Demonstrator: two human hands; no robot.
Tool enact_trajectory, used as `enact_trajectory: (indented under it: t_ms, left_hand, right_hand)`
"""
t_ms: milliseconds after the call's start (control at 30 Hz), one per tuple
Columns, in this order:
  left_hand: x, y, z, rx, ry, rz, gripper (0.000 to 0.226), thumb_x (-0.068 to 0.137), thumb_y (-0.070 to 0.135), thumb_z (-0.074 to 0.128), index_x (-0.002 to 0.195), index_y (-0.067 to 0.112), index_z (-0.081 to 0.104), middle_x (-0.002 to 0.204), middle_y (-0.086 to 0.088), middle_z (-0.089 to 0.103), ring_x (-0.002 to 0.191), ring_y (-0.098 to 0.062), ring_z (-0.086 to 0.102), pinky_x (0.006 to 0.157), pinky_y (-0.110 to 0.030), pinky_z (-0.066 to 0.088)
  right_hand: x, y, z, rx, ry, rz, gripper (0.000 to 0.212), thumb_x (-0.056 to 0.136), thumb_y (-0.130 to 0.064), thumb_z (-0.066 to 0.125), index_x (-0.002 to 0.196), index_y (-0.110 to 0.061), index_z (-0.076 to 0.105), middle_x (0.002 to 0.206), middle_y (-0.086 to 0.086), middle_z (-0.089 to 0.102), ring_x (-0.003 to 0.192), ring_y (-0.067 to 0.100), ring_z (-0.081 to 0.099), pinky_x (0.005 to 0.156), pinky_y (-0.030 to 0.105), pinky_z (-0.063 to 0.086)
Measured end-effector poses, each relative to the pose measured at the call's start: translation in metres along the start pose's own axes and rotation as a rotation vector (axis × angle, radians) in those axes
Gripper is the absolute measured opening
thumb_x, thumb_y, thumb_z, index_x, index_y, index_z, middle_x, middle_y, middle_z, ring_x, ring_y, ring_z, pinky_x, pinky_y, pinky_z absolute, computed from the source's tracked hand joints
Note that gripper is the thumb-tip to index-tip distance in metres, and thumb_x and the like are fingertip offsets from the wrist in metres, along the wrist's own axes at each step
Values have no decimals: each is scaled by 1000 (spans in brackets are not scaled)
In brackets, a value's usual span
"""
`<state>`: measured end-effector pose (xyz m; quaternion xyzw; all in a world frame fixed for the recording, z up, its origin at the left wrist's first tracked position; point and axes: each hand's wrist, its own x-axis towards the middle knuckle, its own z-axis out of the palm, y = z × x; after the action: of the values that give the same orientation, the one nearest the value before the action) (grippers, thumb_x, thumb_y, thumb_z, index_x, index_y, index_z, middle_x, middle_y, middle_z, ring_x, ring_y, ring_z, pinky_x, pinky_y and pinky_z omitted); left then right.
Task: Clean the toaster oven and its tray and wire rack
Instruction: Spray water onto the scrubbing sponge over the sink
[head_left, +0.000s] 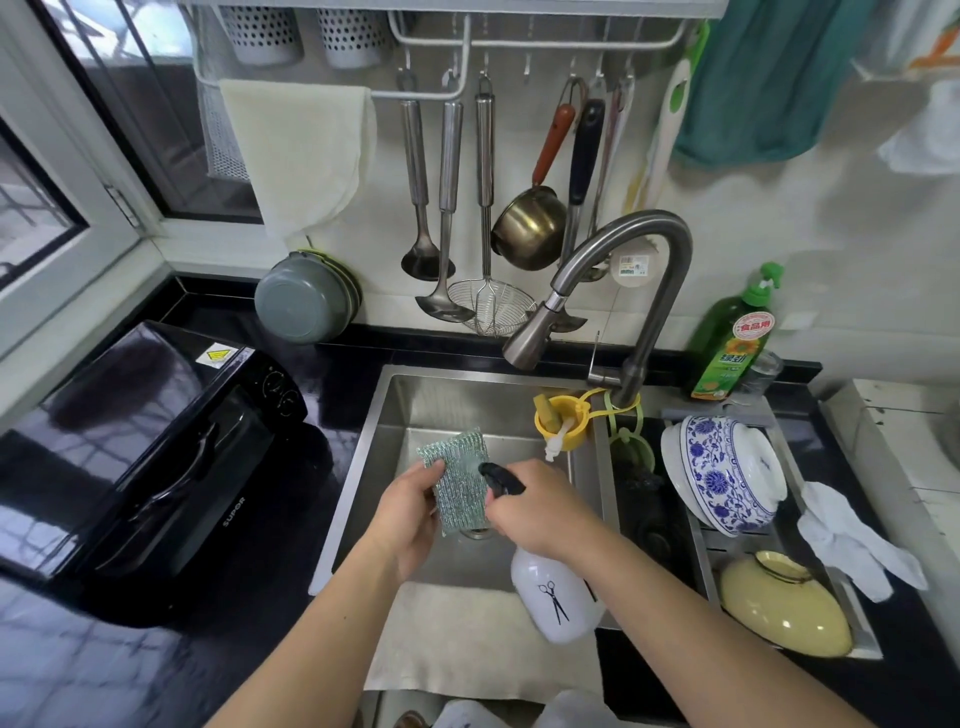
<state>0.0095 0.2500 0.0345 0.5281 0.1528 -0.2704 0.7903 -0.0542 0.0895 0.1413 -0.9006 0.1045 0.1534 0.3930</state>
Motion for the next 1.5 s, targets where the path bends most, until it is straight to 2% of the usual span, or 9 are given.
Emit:
enact_trajectory:
  t_ms: [267, 400, 500, 600, 833, 1100, 1233, 1333, 1500]
  left_hand:
    - [3, 6, -11, -162, 175, -22, 28, 111, 32, 46, 121, 15, 65, 115, -15, 72, 93, -25, 69, 82, -42, 55]
    - [-3, 11, -14, -464, 98, -134, 54, 92, 64, 63, 109, 13, 62, 78, -9, 60, 65, -24, 59, 59, -32, 49]
    - [-6, 5, -13, -582, -13, -149, 61, 90, 64, 66, 116, 9, 62, 92, -20, 63, 85, -36, 65, 83, -47, 56]
    - [-6, 2, -6, -530, -72, -162, 67, 96, 57, 62, 131, 0, 60, 113, -25, 64, 104, -40, 66, 97, -57, 53]
    - [-2, 3, 19, -225, -12, -218, 71, 104, 60, 43, 137, 0, 62, 118, -24, 71, 98, -36, 73, 77, -47, 63]
    - [3, -12, 54, -187, -117, -251, 49, 98, 27, 61, 140, 2, 61, 136, -25, 65, 122, -44, 64, 93, -56, 58]
    - [14, -28, 115, -53, -5, -224, 40, 98, -2, 51, 137, -2, 54, 121, -27, 70, 87, -35, 75, 73, -45, 62]
    - [26, -38, 158, 0, 88, -246, 32, 102, 3, 48, 131, -6, 58, 126, -30, 68, 71, -29, 74, 45, -29, 55]
    - [42, -60, 200, -38, 161, -242, 30, 107, 14, 49, 130, 1, 63, 114, -19, 75, 90, -30, 73, 71, -41, 59]
  right_hand:
    - [-12, 18, -3, 113, -84, -13, 11, 88, -23, 61, 80, -17, 60, 74, 4, 56, 71, 20, 53, 66, 33, 42]
    - [-24, 24, -12, 206, -166, -34, 28, 78, -30, 61, 95, -8, 65, 102, 21, 66, 88, 31, 63, 82, 46, 51]
    - [-28, 21, -16, 252, -227, -49, 43, 65, -42, 59, 93, -10, 66, 101, 20, 67, 81, 20, 58, 74, 36, 43]
    - [-25, 19, -17, 255, -245, -42, 29, 67, -31, 61, 90, -16, 69, 94, 9, 71, 88, 24, 65, 78, 38, 50]
    - [-11, 31, -12, 218, -230, 58, 18, 70, -18, 61, 82, -6, 67, 72, 5, 64, 73, 26, 63, 71, 41, 52]
    - [-28, 121, -52, 451, 96, 124, 18, 78, -30, 62, 95, -27, 68, 94, -1, 71, 89, 13, 67, 80, 27, 50]
    - [-16, 169, -98, 501, 419, 80, 12, 91, -27, 67, 96, -38, 64, 91, -25, 67, 87, -10, 61, 66, 3, 43]
    - [7, 200, -144, 458, 711, 55, 15, 92, -41, 66, 100, -28, 66, 94, -2, 67, 92, 11, 64, 79, 27, 51]
    - [46, 273, -219, -134, 912, 255, 54, 92, -67, 46, 110, -20, 66, 97, 8, 61, 90, 30, 63, 74, 36, 49]
